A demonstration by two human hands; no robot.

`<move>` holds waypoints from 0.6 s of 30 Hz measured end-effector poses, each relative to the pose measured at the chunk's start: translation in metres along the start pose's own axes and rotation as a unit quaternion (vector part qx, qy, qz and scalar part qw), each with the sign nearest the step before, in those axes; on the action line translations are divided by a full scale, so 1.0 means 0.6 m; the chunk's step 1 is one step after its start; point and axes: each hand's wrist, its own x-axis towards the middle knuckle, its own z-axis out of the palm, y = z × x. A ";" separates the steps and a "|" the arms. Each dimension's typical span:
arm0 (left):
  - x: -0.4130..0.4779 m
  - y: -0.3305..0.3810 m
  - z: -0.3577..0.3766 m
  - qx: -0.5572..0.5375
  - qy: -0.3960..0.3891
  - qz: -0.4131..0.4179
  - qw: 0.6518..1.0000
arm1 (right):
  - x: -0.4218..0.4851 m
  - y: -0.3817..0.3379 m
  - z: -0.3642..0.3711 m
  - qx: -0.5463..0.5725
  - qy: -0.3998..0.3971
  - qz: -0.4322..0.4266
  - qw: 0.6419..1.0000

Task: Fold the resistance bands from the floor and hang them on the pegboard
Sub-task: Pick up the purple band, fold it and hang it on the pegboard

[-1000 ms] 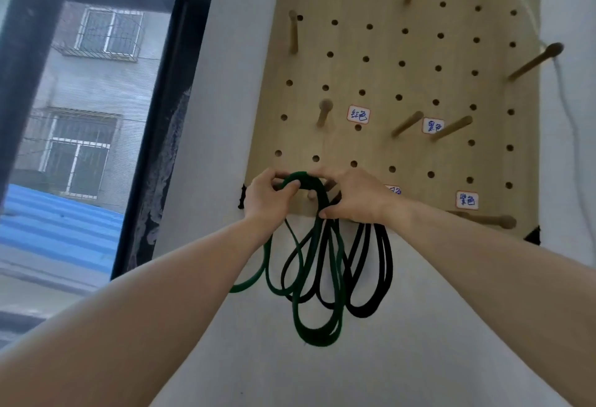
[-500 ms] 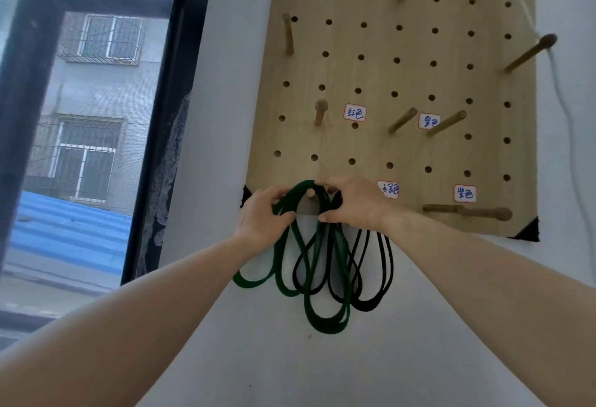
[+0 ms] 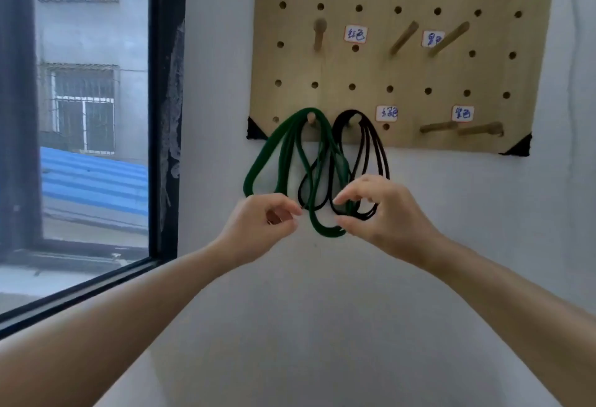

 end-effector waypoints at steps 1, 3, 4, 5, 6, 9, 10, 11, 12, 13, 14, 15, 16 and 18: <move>-0.026 -0.012 0.015 -0.003 -0.023 -0.013 1.000 | -0.033 0.003 0.016 0.019 -0.013 0.016 1.000; -0.081 -0.042 0.051 -0.013 -0.064 -0.048 0.997 | -0.100 0.015 0.057 0.058 -0.037 0.058 0.996; -0.111 -0.061 0.073 -0.022 -0.076 -0.068 0.994 | -0.134 0.024 0.081 0.083 -0.052 0.087 0.991; -0.143 -0.080 0.097 -0.033 -0.086 -0.090 0.992 | -0.169 0.036 0.108 0.108 -0.075 0.122 0.984; -0.178 -0.101 0.121 -0.043 -0.096 -0.116 0.988 | -0.206 0.046 0.136 0.127 -0.108 0.159 0.973; -0.289 -0.169 0.198 -0.053 -0.148 -0.207 0.965 | -0.321 0.078 0.225 0.165 -0.226 0.264 0.923; -0.329 -0.190 0.224 -0.055 -0.167 -0.237 0.956 | -0.361 0.087 0.255 0.175 -0.259 0.288 0.905; -0.370 -0.212 0.248 -0.053 -0.182 -0.264 0.946 | -0.400 0.094 0.285 0.181 -0.286 0.307 0.889; -0.413 -0.231 0.270 -0.051 -0.193 -0.293 0.935 | -0.438 0.097 0.313 0.184 -0.315 0.322 0.874; -0.454 -0.246 0.290 -0.052 -0.201 -0.323 0.923 | -0.475 0.098 0.340 0.186 -0.343 0.334 0.858; -0.496 -0.262 0.310 -0.055 -0.209 -0.355 0.910 | -0.511 0.096 0.366 0.186 -0.367 0.344 0.844; -0.535 -0.273 0.327 -0.053 -0.220 -0.384 0.895 | -0.547 0.091 0.390 0.185 -0.391 0.352 0.830; -0.571 -0.281 0.342 -0.051 -0.231 -0.407 0.882 | -0.582 0.083 0.413 0.184 -0.416 0.357 0.816; -0.643 -0.300 0.371 -0.038 -0.270 -0.440 0.855 | -0.652 0.066 0.456 0.185 -0.473 0.363 0.781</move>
